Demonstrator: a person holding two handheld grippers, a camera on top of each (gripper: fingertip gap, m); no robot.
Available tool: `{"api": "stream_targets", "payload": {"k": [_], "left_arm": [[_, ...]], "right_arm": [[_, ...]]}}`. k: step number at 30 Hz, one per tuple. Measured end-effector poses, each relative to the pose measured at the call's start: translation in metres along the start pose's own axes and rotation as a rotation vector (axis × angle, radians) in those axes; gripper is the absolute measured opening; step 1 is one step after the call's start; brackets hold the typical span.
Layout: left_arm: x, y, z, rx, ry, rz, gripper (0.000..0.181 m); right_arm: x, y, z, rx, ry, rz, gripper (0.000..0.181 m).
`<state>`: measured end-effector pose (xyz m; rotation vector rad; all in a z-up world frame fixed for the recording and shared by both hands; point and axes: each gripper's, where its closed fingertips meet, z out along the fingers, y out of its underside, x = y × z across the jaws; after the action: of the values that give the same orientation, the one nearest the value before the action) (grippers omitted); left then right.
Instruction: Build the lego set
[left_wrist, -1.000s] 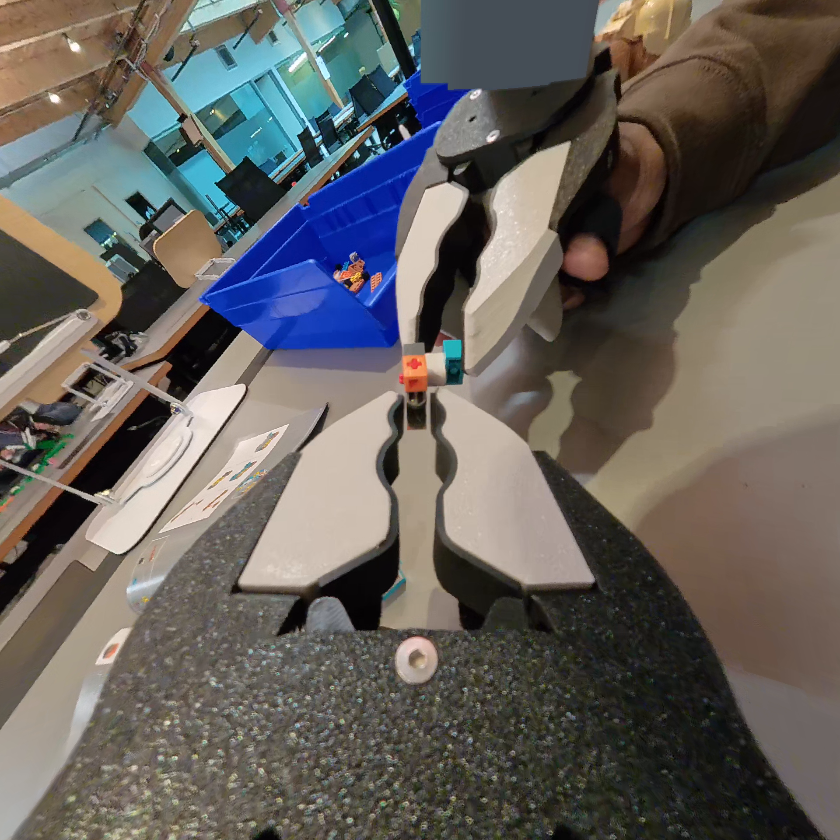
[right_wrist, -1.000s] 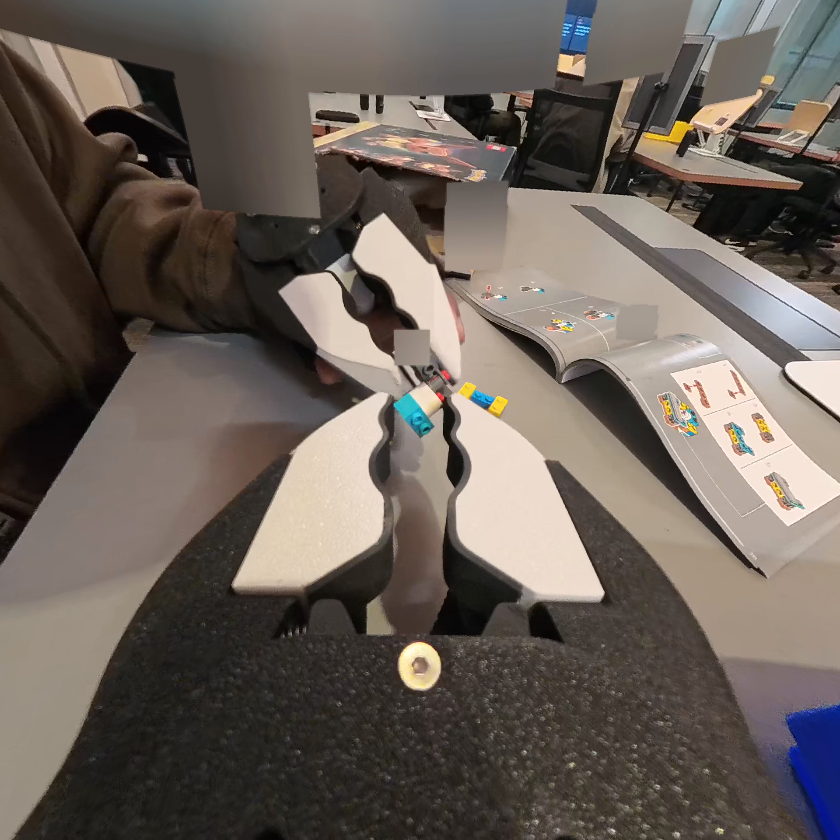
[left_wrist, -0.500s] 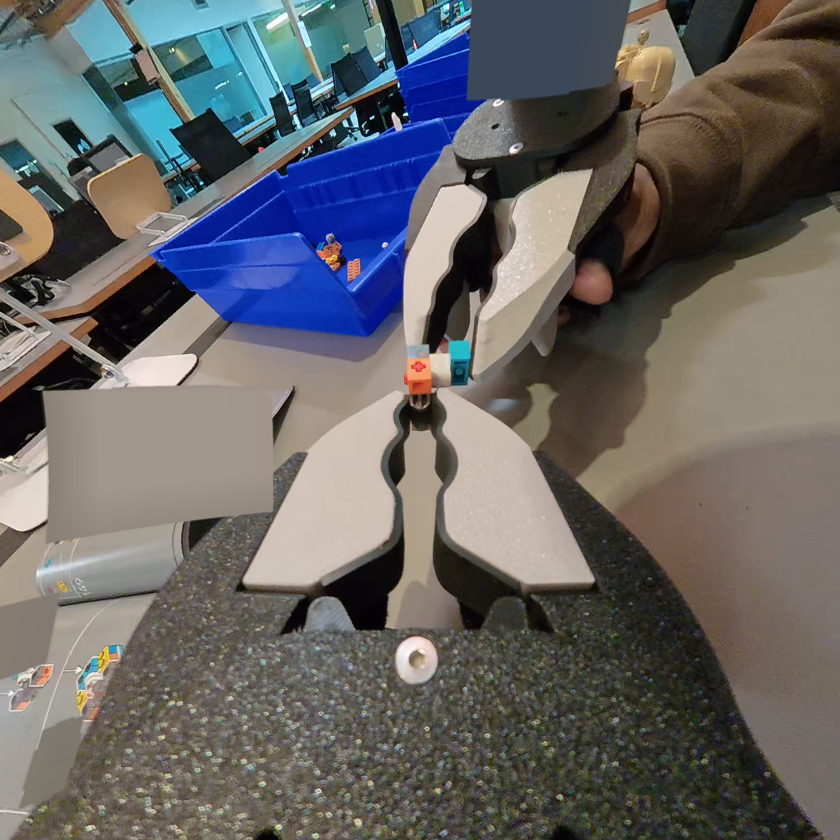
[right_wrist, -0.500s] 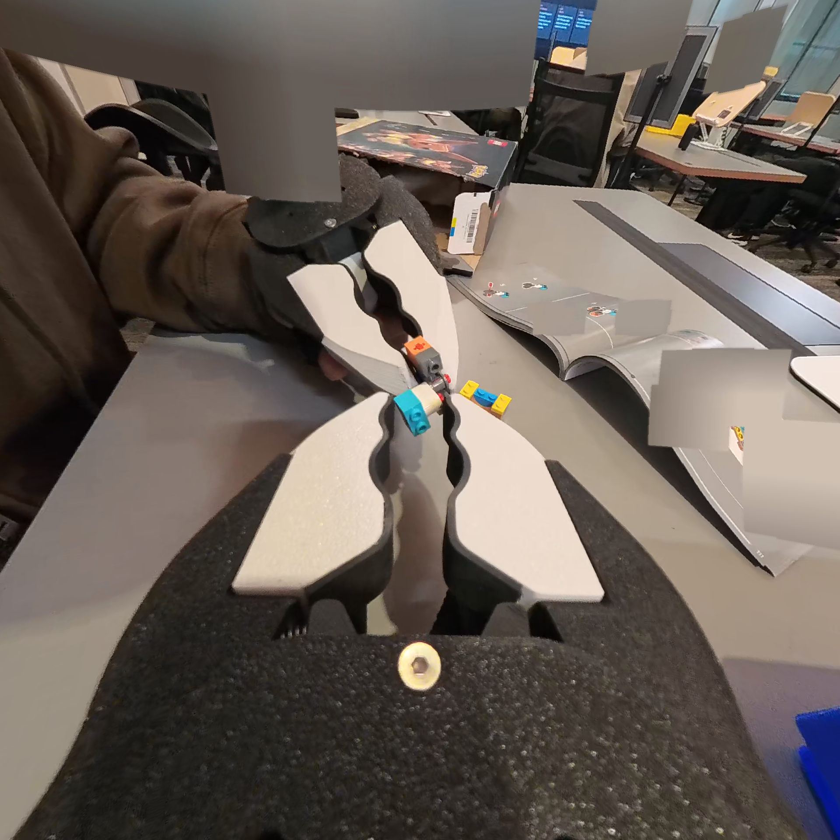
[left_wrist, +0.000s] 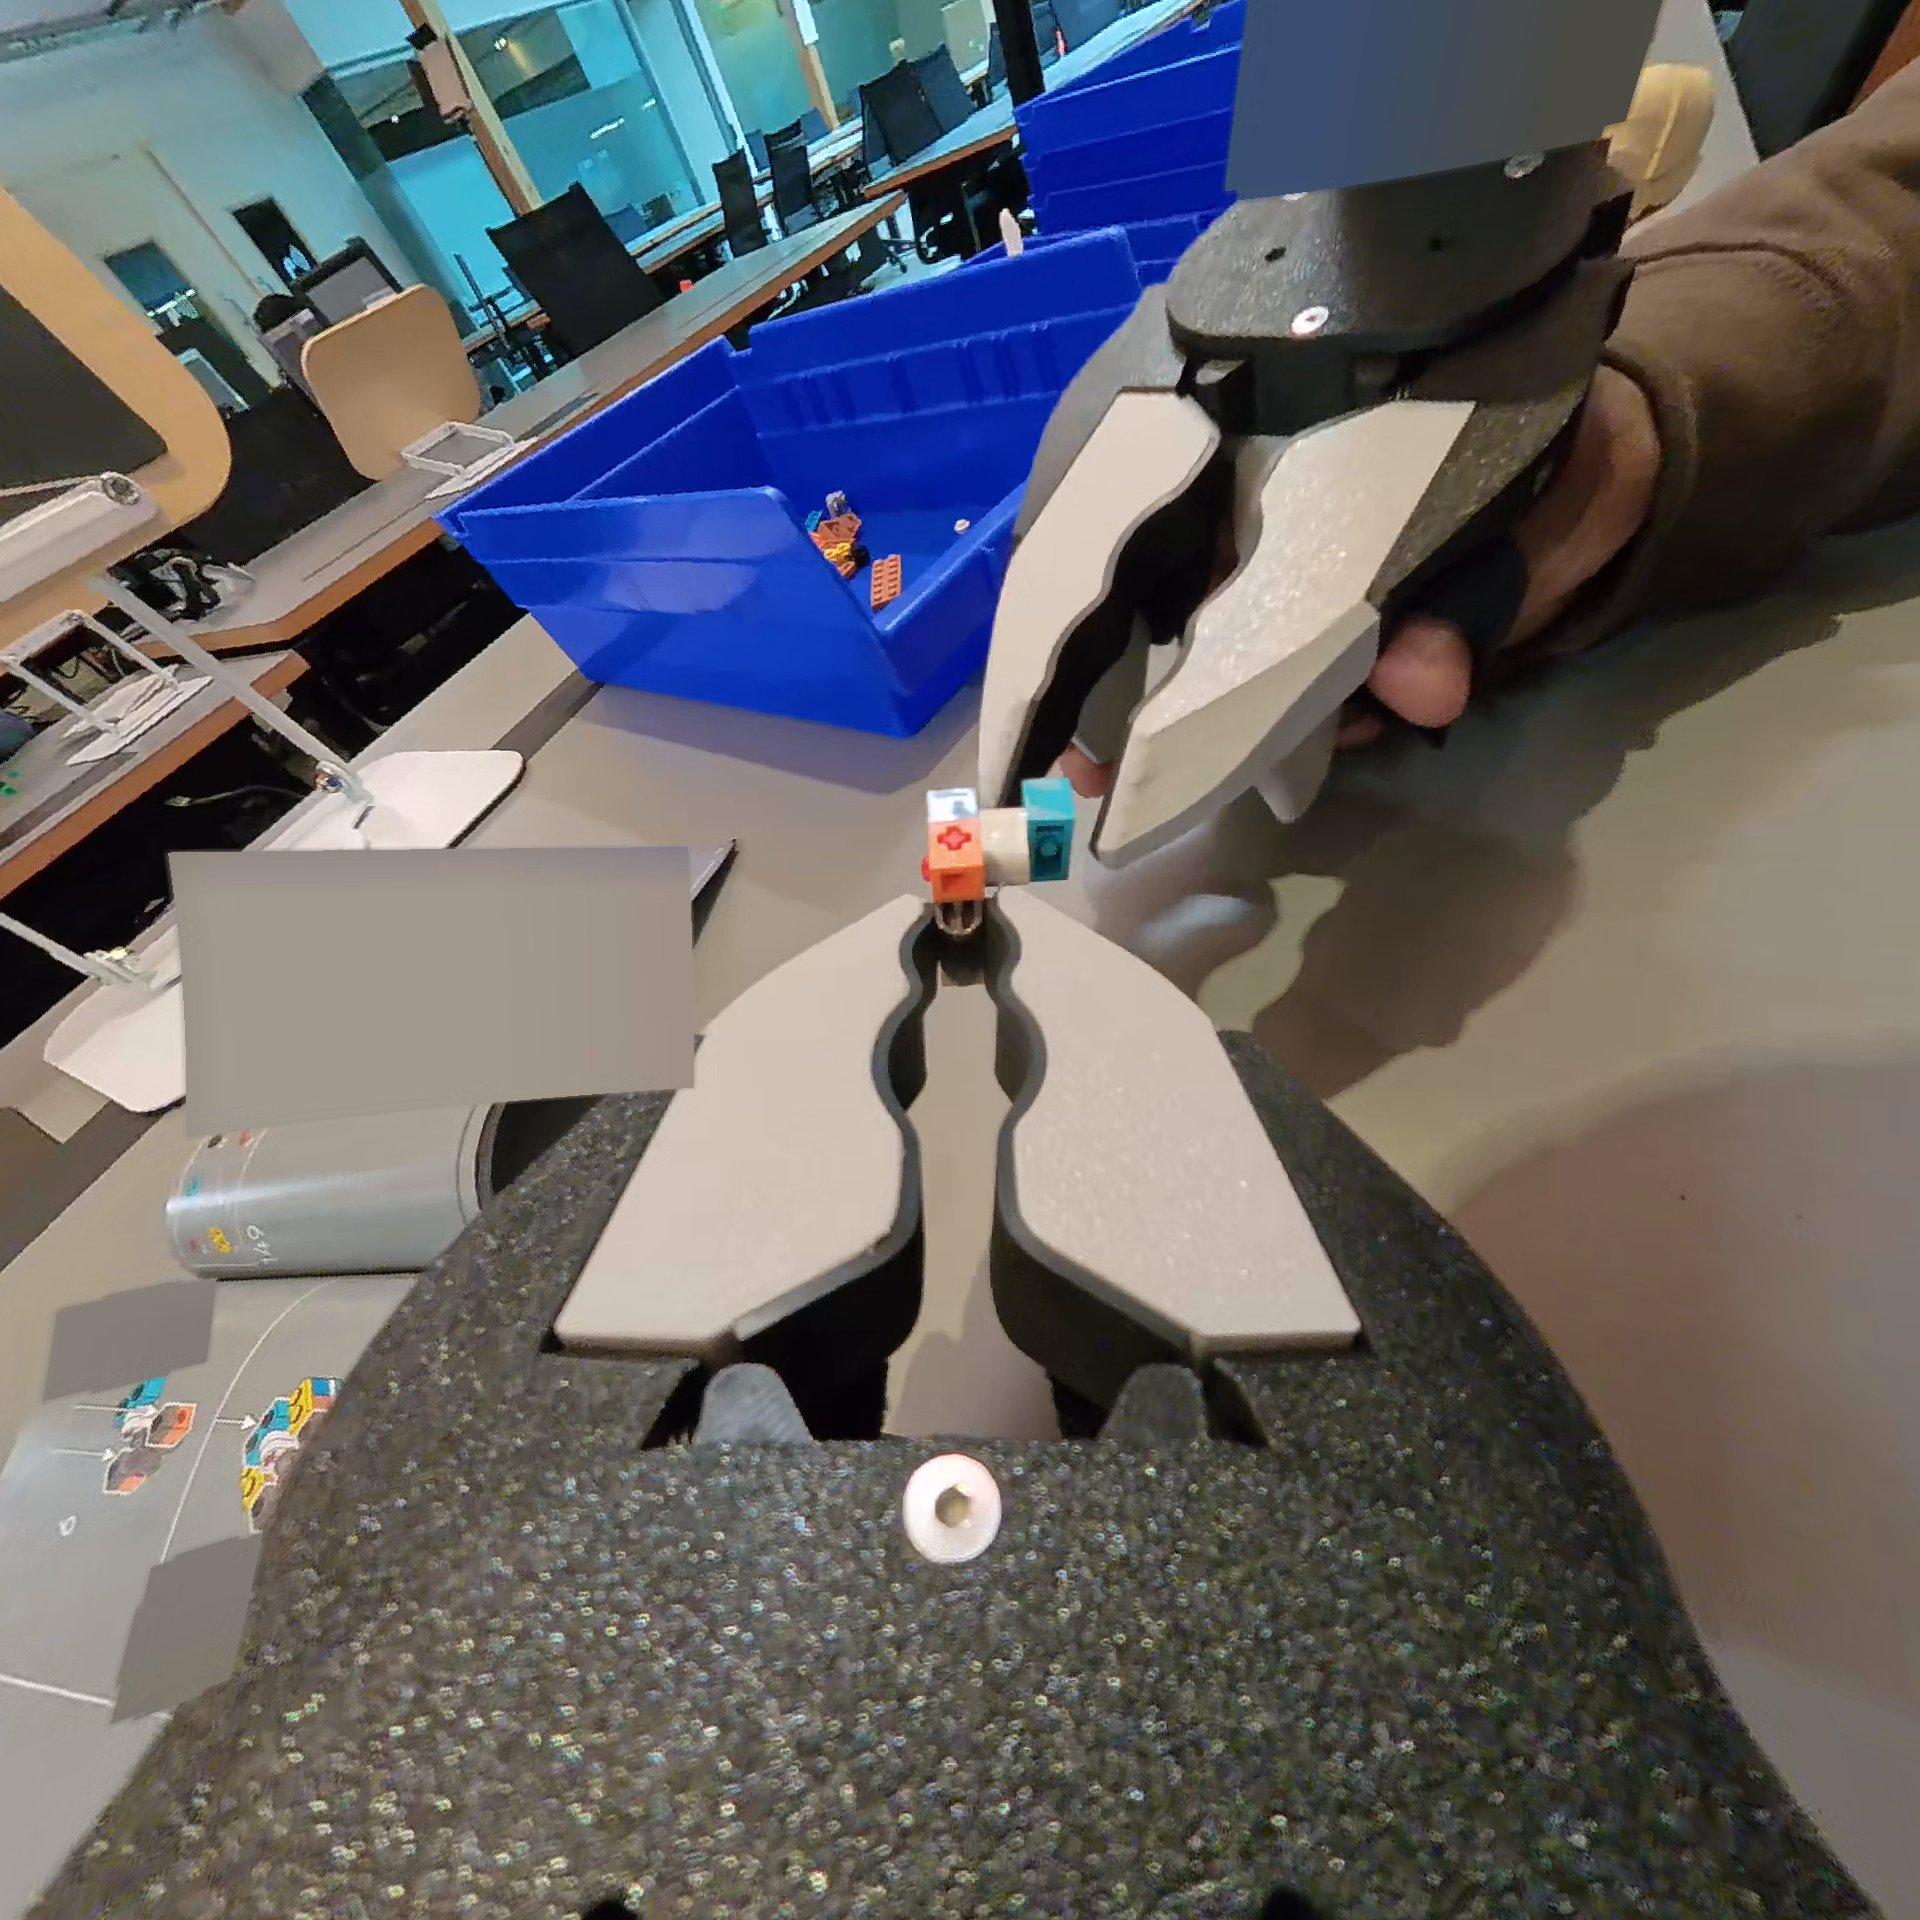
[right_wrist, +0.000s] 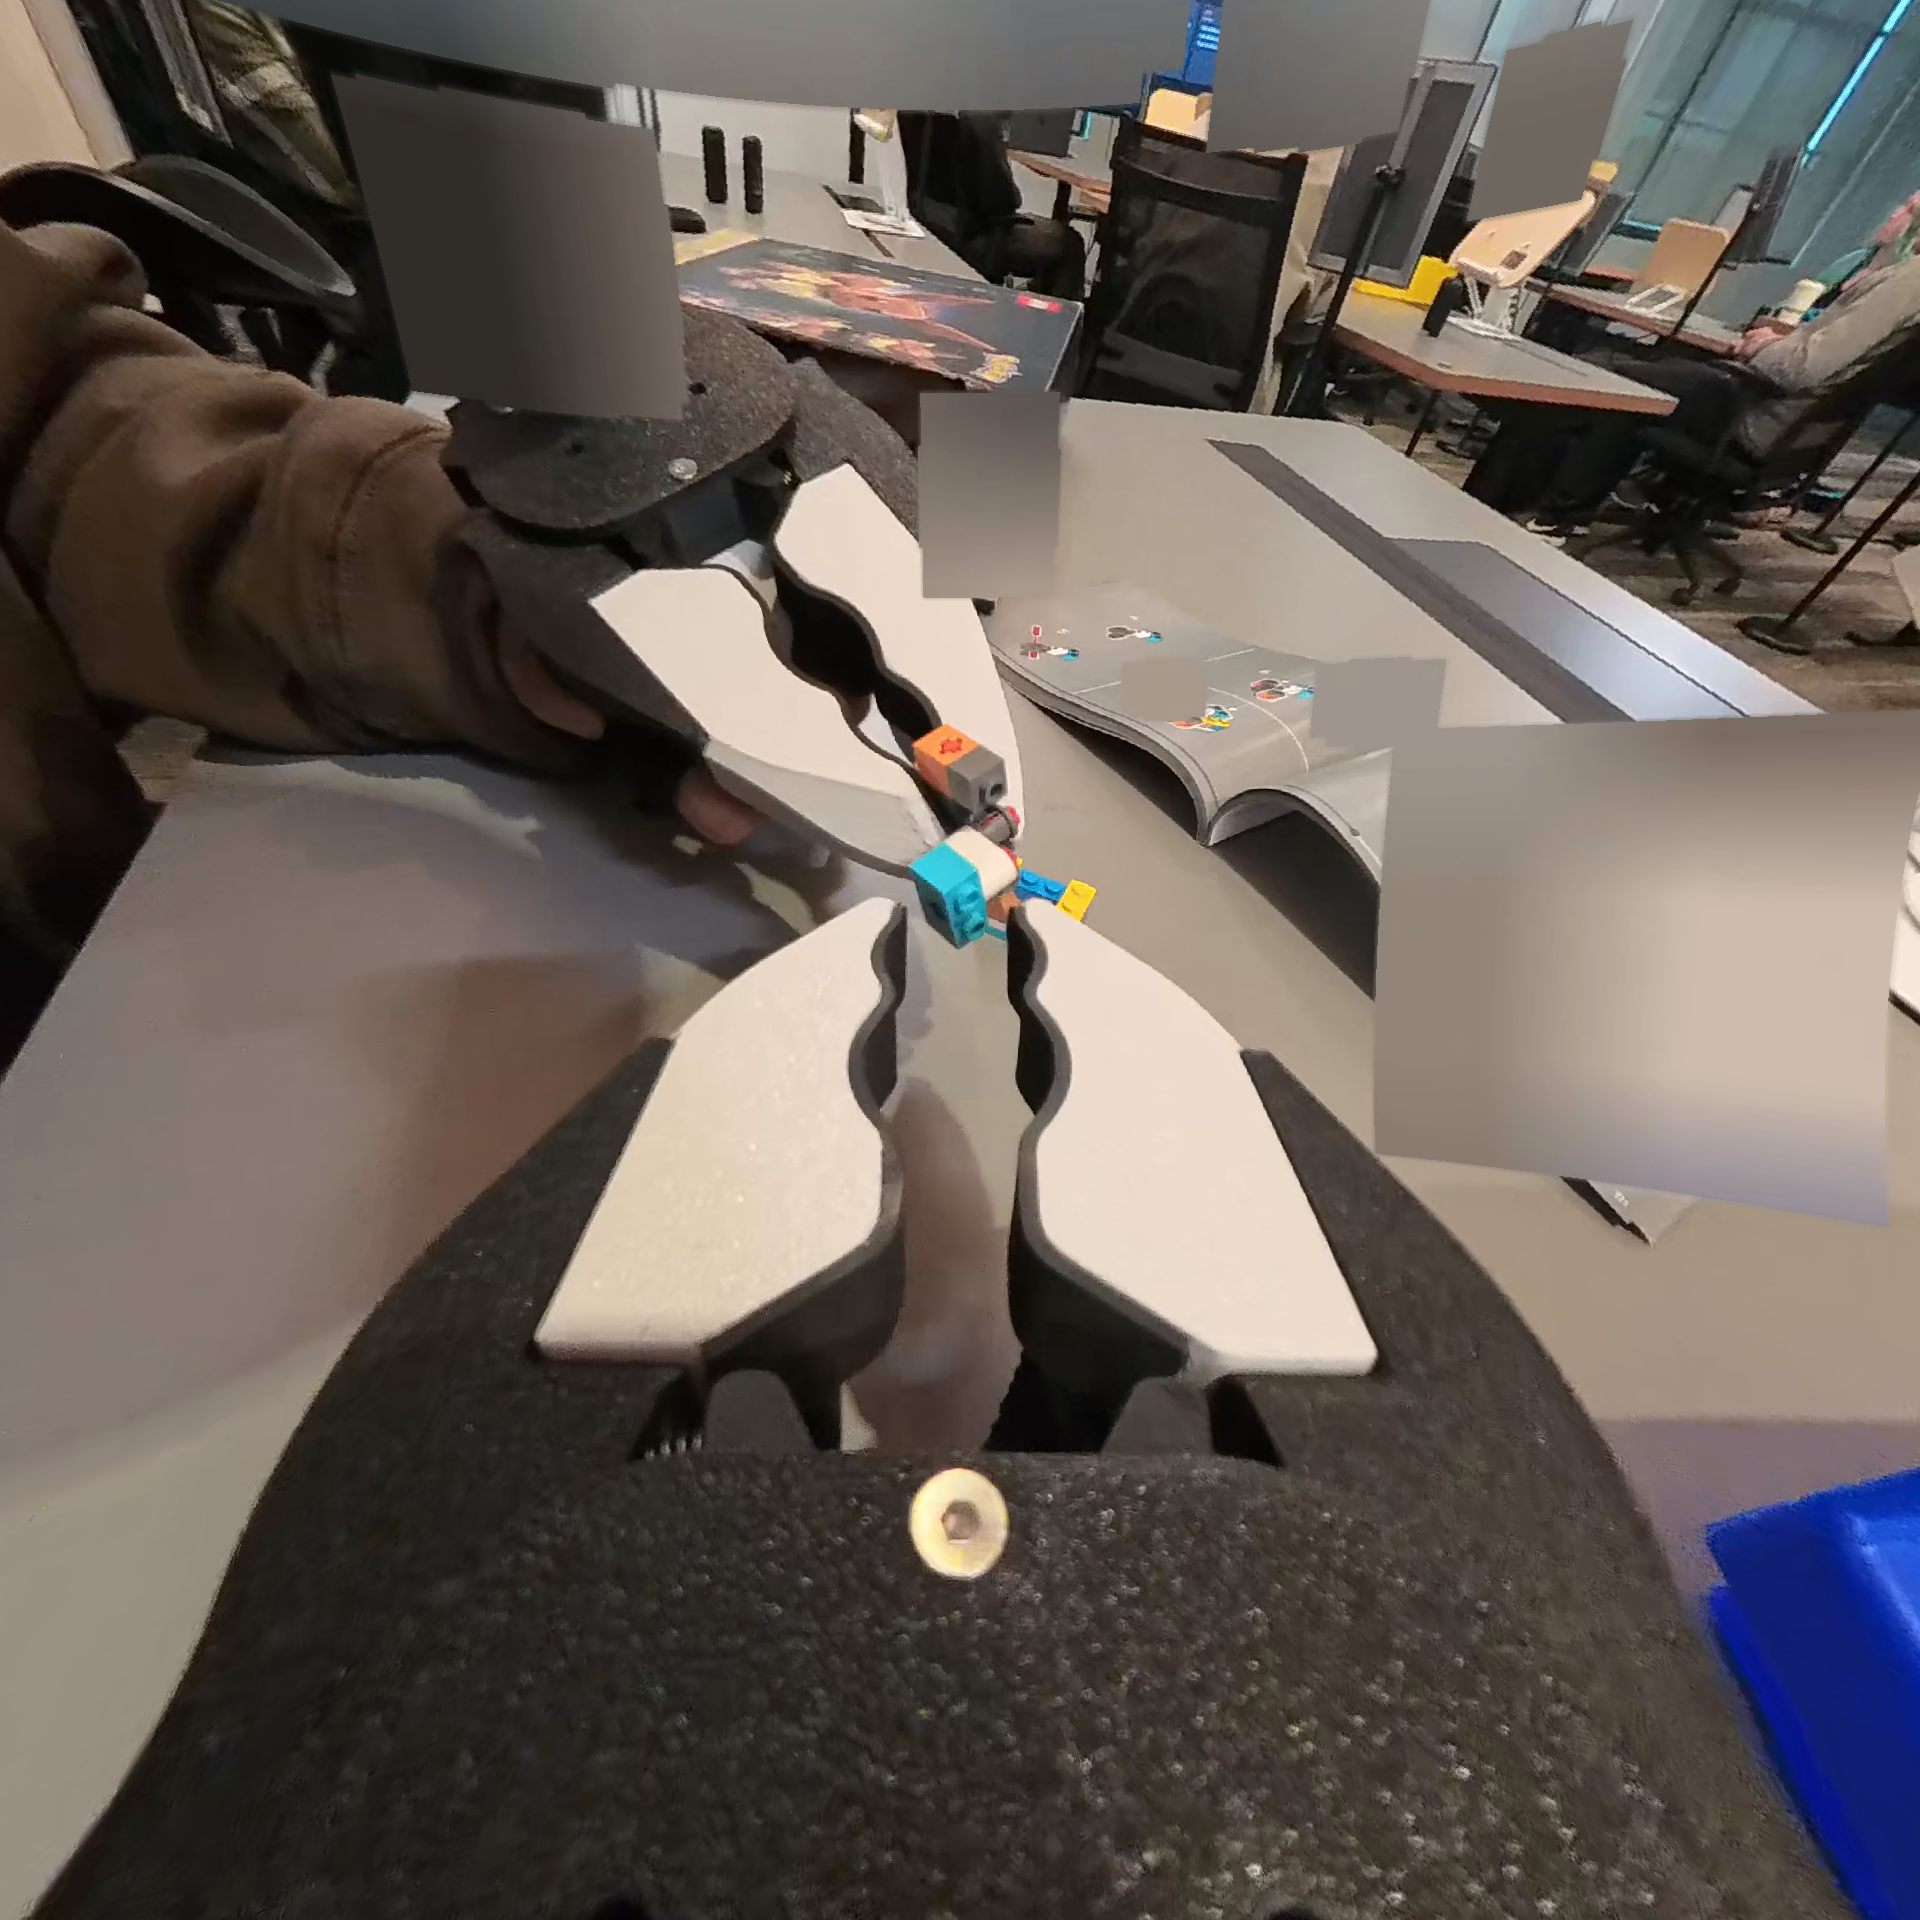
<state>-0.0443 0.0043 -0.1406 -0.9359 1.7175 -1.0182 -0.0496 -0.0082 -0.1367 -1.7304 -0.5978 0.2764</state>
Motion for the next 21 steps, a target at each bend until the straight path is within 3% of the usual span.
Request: {"api": "stream_targets", "payload": {"k": [21], "left_arm": [[0.0011,0.0034,0.0044,-0.027,-0.024,-0.017,0.008]], "right_arm": [[0.0030,0.0078,0.0061,-0.060,0.099,0.031,0.017]]}}
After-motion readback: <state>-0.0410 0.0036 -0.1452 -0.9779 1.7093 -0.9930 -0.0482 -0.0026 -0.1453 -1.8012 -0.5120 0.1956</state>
